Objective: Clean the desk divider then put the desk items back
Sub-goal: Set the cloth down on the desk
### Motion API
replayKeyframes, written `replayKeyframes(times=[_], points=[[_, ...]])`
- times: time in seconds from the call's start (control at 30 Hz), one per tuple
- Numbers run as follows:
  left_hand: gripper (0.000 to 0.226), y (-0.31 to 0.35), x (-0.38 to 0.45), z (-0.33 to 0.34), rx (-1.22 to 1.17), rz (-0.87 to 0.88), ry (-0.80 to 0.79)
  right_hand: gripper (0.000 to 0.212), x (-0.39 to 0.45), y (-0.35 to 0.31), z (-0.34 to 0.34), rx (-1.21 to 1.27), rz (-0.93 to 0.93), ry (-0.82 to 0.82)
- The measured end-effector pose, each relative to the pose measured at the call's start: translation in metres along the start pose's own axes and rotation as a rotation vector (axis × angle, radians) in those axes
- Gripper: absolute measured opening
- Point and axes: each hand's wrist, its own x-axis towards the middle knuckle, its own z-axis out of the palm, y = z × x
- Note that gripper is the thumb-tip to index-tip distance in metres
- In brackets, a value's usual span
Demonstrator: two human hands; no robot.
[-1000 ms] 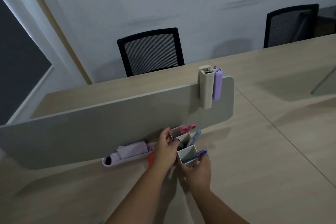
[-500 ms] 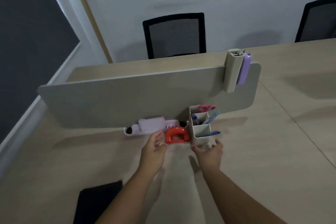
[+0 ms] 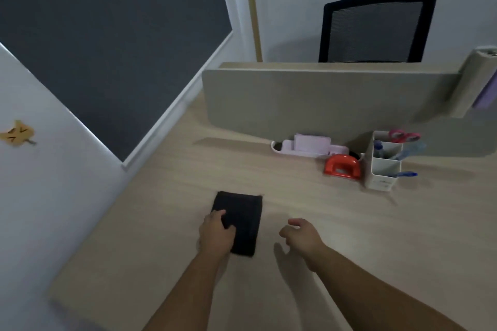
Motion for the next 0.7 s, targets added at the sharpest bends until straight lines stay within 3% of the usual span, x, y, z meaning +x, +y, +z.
replayKeyframes(times=[0.13,0.17,0.23,0.33,0.47,0.6,0.7], points=[[0.064,-0.033,0.009,-0.014,0.12,-0.084,-0.022,0.067,0.004,-0.011,0.048,-0.003,0.008,-0.014],[0.067,-0.036,0.012,-0.015,0.136,-0.081,-0.026,0.065,0.006,-0.014,0.059,0.004,0.019,-0.003],[0.069,-0.042,0.021,-0.017,0.115,-0.072,-0.03,0.04,0.01,-0.021,0.08,0.032,0.032,0.029],[0.055,-0.045,0.037,-0.021,-0.124,-0.135,-0.079,0.032,0.018,-0.029,0.104,0.088,0.063,0.07],[0.042,-0.058,0.068,-0.017,-0.473,-0.286,-0.29,0.021,0.023,-0.035,0.117,0.124,0.097,0.16],[0.011,-0.046,0.075,-0.029,-0.54,-0.228,-0.418,0.018,0.03,-0.037,0.116,0.06,0.051,0.192],[0.02,-0.04,0.086,-0.029,-0.528,-0.108,-0.464,0.012,0.029,-0.041,0.113,0.11,0.029,0.242]])
